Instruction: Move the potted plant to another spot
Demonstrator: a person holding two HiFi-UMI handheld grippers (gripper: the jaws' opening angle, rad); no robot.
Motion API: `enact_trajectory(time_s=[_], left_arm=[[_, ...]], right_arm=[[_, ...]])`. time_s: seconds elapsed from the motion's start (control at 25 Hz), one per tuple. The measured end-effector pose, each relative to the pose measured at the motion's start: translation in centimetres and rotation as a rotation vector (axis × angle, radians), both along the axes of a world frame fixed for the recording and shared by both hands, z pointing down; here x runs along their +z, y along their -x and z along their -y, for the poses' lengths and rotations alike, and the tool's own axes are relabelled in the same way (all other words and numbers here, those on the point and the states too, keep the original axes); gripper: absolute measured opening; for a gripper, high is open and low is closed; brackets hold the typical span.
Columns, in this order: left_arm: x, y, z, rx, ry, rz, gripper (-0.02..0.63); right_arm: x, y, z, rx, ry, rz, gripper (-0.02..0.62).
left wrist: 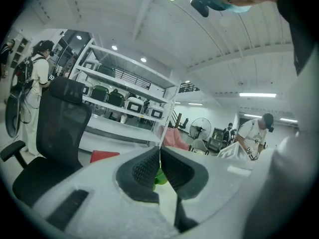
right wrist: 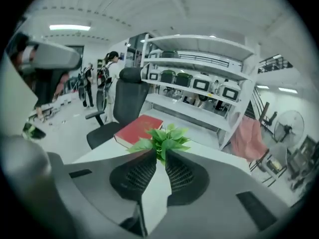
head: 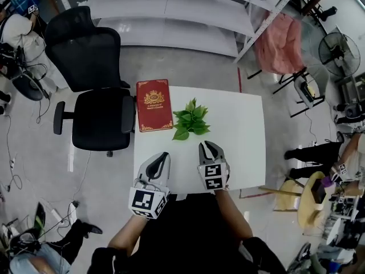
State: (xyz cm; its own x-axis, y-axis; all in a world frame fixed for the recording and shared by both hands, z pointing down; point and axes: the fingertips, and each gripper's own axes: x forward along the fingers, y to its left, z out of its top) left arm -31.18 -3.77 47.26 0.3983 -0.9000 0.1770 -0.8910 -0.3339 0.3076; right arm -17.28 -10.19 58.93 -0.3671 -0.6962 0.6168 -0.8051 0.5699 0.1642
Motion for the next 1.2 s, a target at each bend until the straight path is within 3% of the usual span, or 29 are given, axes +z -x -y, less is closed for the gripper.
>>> enact_trajectory(time_s=[0.16,0.44,0.8,1.2], left_arm=[[-1.3,-0.6,-0.6,-0.021,-0.019,0.005,0.023],[-3.3,-3.1,-2.0,-0.097,-0.047,0.025,0.022],[-3.5,-6.9,-4.5,-0.149,-0.027,0.047,0.023],[-3.0,-8.7,-5.2,-0.189,-0.022,0.066,0.023]], right_arm=[[-3.2,-1.4,-1.6,0.072,-0.006,0.175,0.046],[-8.1,-3.0,-3.9,0.067,-0.053,0.355,0.026],[-12.1,-5.6,-7.2,0.009,-0.077,0.456,0.015],[-12.4,-7.4,-7.4,-0.022,-0.073,0.490,0.012]])
